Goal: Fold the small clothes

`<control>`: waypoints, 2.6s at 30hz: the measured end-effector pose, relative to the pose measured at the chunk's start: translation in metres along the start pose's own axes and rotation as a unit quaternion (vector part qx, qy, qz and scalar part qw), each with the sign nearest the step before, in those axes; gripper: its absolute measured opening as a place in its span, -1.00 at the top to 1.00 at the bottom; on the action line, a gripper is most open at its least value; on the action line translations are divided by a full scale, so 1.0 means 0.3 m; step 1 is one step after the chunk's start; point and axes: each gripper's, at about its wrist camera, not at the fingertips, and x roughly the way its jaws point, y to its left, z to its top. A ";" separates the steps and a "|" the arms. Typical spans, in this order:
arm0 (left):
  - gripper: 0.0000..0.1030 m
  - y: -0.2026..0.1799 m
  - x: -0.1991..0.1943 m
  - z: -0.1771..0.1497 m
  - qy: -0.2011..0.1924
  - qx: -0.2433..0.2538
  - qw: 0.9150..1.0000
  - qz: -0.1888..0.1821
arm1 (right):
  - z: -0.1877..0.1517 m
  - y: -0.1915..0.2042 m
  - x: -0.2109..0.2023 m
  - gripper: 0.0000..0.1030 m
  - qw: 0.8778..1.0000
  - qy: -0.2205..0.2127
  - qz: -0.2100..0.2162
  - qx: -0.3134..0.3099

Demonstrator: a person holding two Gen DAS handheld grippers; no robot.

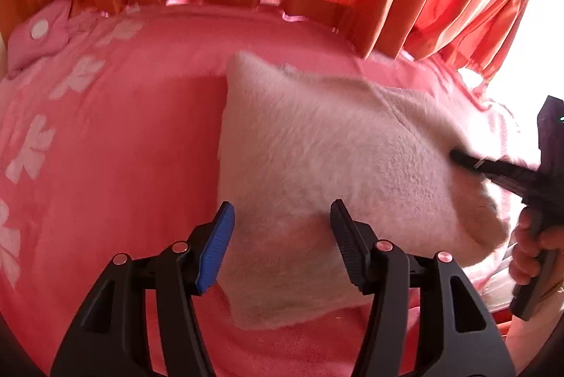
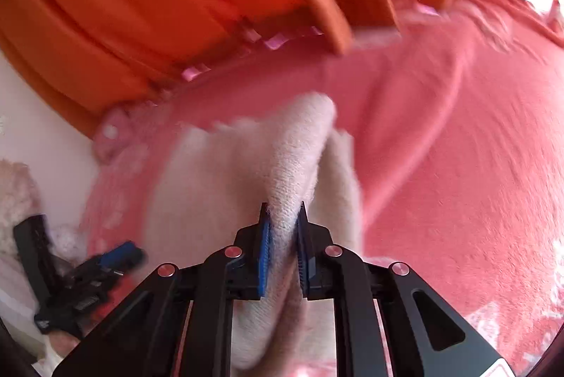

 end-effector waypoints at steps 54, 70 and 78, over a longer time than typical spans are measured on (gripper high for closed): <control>-0.67 0.098 0.256 0.053 0.057 -0.084 0.972 -0.213 | -0.111 -0.089 0.084 -0.15 0.977 0.026 0.158 0.140; 0.07 -0.069 -0.406 0.277 -0.106 0.074 0.958 -0.256 | -0.055 0.233 -0.599 0.33 0.973 -0.192 0.130 0.015; 0.05 -0.086 -1.052 0.409 -0.330 0.151 0.892 -0.269 | -0.034 0.602 -1.117 0.32 0.899 -0.394 0.163 -0.102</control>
